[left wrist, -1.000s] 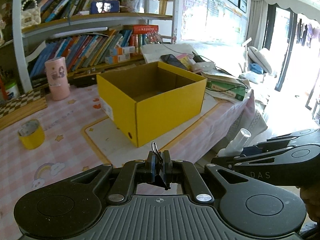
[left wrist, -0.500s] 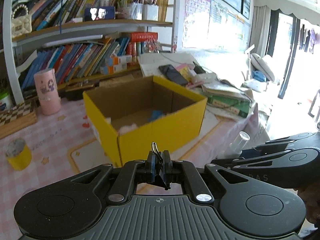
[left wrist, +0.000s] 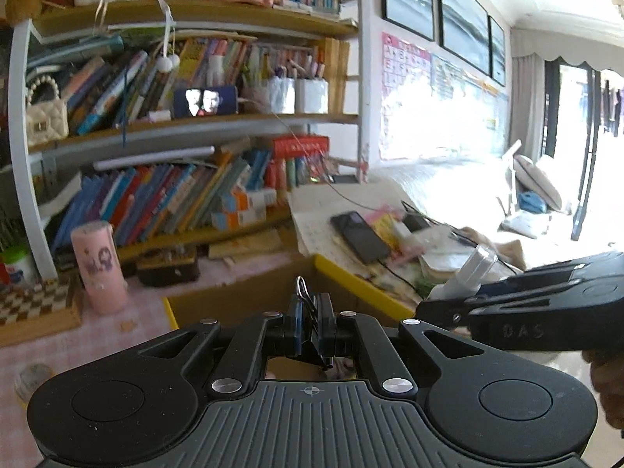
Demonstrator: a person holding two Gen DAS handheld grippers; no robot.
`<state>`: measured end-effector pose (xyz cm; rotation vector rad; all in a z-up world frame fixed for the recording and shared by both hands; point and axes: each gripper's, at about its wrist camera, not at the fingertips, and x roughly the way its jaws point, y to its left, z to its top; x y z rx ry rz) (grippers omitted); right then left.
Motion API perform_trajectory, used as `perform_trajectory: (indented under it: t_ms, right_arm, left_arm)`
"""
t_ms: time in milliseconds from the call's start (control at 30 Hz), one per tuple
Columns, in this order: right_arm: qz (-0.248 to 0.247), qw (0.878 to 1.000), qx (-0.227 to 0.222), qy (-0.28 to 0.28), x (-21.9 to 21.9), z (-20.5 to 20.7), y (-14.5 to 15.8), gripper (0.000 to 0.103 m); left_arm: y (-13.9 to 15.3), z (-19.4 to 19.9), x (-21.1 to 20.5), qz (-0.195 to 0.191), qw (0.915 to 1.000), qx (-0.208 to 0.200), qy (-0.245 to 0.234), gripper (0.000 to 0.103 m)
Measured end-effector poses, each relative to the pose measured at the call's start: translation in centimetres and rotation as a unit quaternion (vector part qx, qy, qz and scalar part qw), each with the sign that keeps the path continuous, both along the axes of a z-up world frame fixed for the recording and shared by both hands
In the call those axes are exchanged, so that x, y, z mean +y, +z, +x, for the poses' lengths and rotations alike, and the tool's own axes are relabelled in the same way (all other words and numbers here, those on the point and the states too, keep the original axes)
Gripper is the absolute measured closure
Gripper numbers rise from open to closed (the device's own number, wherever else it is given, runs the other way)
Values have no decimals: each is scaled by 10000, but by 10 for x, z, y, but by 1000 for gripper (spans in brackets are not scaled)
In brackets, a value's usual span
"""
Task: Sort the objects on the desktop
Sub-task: 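Lower into the yellow box and open the right tool while the left tool releases the clip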
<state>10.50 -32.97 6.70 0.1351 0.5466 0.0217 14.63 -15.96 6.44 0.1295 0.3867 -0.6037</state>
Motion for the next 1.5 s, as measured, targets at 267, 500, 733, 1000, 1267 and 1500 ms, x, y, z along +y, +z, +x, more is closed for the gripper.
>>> perform_trajectory:
  t_ms: [267, 500, 733, 1000, 1267, 1500]
  right_arm:
    - [-81, 9993, -149, 342, -18, 50, 2, 73]
    - [-94, 9972, 11, 743, -20, 94, -13, 73]
    - [-199, 9935, 396, 1049, -17, 139, -39, 73]
    - [-527, 9833, 932, 1474, -11, 178, -66, 73]
    - [-745, 9699, 1383, 1858, -2, 204, -83, 73]
    - [-817, 9643, 1523, 2005, 5, 221, -87, 73]
  left_arm:
    - [-12, 34, -19, 158, 9992, 176, 320, 97]
    - [-39, 64, -37, 394, 9971, 469, 456, 97]
    - [-72, 85, -54, 741, 9924, 890, 419, 97]
    - [-89, 97, -57, 809, 9868, 1303, 514, 97]
    - [-92, 99, -61, 916, 9867, 1205, 596, 90]
    - [-75, 78, -55, 959, 9889, 807, 794, 53]
